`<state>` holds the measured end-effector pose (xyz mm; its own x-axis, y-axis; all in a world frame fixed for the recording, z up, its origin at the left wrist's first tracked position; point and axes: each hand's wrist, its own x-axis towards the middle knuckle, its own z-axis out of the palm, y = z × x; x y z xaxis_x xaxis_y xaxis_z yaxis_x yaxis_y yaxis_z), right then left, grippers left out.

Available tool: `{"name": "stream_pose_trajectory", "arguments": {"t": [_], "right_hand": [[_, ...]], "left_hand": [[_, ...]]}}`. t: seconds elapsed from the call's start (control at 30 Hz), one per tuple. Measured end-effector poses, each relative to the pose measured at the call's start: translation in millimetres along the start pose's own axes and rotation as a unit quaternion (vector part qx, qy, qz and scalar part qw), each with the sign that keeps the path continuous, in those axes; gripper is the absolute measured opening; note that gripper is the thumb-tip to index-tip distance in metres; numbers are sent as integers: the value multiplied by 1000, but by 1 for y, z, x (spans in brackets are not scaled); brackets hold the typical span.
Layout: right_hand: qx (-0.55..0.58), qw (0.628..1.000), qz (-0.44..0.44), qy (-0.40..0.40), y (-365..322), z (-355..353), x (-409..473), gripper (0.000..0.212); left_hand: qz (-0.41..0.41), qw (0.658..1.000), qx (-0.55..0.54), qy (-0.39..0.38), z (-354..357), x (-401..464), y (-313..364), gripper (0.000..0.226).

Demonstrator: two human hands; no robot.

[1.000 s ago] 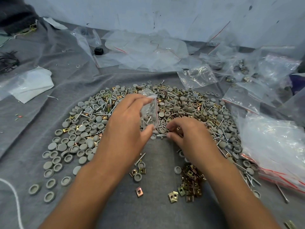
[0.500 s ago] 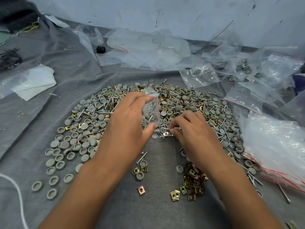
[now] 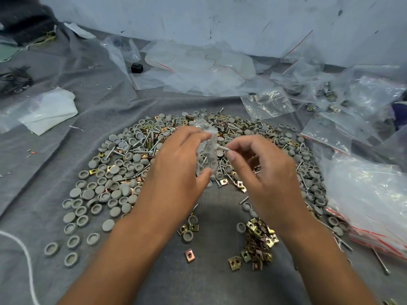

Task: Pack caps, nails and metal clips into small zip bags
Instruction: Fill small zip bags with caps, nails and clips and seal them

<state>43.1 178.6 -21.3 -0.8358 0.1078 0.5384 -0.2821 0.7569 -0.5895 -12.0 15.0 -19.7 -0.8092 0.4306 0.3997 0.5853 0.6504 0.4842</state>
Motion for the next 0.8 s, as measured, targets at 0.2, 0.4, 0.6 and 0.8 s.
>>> {"name": "stream_pose_trajectory", "arguments": {"t": [0.2, 0.4, 0.6, 0.8], "right_hand": [[-105, 993, -53, -3, -5, 14, -2, 16], [-22, 1000, 5, 13, -8, 18, -2, 26], [-77, 977, 91, -179, 4, 17, -9, 13], [-77, 943, 33, -323, -4, 41, -14, 17]], "left_hand": [[6, 1000, -5, 2, 2, -2, 4, 65], [7, 1000, -11, -3, -1, 0, 2, 60], [-45, 998, -36, 31, -15, 7, -12, 66], [-44, 998, -35, 31, -14, 6, -12, 65]]}}
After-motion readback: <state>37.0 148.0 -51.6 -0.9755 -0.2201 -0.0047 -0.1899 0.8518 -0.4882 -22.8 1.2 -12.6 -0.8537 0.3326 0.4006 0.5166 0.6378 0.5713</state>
